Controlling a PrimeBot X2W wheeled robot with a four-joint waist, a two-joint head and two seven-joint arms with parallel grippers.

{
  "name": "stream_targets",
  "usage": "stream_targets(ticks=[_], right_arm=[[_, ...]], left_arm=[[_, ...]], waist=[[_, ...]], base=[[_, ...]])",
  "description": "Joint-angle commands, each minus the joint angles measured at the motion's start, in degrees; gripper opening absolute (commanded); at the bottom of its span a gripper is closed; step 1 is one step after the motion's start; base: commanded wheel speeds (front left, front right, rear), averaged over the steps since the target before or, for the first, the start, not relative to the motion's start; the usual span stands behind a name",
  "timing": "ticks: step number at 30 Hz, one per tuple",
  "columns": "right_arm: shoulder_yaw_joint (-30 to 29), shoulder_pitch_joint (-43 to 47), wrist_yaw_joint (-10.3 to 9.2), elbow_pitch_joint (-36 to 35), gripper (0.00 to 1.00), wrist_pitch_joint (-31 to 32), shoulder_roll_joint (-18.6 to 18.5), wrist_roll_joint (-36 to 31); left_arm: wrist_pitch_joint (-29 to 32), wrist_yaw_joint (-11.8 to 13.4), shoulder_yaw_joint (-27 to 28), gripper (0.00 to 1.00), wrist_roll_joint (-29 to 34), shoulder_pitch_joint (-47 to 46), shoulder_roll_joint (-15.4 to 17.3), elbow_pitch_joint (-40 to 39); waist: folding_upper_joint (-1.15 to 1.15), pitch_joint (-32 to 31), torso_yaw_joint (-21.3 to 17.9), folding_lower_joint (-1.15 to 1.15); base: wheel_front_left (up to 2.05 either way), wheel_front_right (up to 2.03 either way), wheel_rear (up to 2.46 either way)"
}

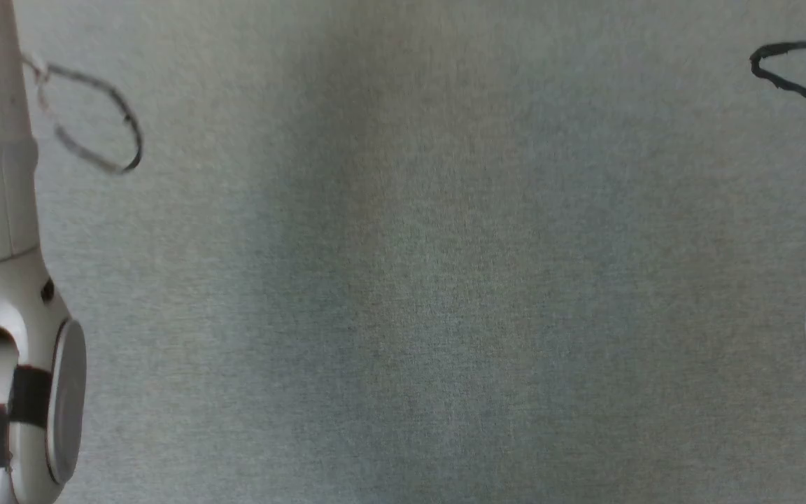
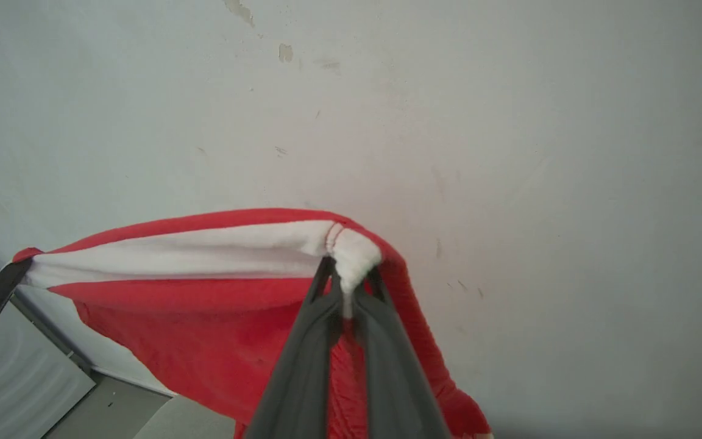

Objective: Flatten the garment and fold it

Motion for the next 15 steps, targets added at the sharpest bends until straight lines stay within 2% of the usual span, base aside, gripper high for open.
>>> stream_targets(ticks=[1,7,15], right_arm=[[0.6,-1.2,-0.05,1.8,0.00,-2.3,-0.2,0.0],[3.5,0.7,-0.05,4.5,0.00,-4.7,-0.3,1.6],[8.2,13.8,-0.05,1.0,0.00,-4.2,-5.1,8.1]], left_arm=[[-1.4,-0.6,0.2,0.00,-0.1,-1.2,-0.3,1.5],[-4.7,-2.9,-0.2,0.00,-1.4,0.2,-1.6,6.2],[-10.1,-7.4,-0.3,0.00,-4.9,9.2,-4.9,10.3]], waist=[[-0.01,5.8,-1.1,-0.02],[-0.01,7.7,0.0,-0.02],[-0.01,4.4,2.8,-0.02]], base=[[0.00,0.00,0.00],[0.00,0.00,0.00],[0.00,0.00,0.00]])
